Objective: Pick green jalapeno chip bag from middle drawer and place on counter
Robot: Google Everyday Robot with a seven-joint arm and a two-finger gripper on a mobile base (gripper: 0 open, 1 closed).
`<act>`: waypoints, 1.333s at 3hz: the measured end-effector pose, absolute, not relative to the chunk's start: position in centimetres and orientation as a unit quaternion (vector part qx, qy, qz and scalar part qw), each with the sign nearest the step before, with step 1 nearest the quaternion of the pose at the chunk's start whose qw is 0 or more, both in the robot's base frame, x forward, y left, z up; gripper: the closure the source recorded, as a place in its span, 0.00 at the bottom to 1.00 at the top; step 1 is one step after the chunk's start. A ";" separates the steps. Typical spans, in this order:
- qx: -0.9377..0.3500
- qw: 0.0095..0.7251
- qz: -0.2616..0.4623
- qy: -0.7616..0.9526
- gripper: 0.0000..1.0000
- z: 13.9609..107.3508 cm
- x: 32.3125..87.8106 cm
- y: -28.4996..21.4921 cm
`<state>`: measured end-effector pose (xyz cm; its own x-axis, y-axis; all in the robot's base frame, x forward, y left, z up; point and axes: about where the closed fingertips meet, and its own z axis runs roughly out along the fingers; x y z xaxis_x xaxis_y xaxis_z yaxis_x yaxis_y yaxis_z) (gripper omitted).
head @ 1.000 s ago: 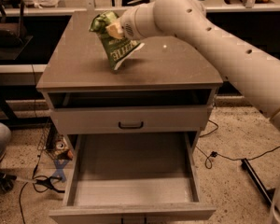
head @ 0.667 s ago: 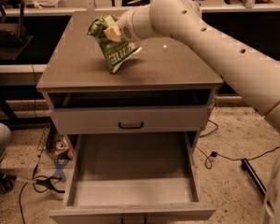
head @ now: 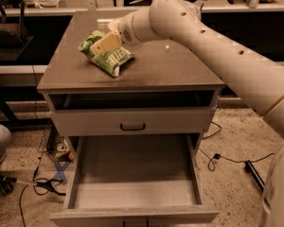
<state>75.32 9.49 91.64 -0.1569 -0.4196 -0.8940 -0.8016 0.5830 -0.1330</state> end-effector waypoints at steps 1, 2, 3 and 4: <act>-0.413 0.497 0.193 0.738 0.00 91.4 75.1 8.9; -0.381 0.508 0.207 0.744 0.00 92.4 74.7 4.3; -0.333 0.525 0.229 0.750 0.00 94.3 75.1 -1.0; -0.273 0.552 0.257 0.745 0.00 96.9 75.6 -7.3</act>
Offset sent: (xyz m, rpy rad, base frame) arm -0.0118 -0.0948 0.0191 0.0963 0.0245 -0.0846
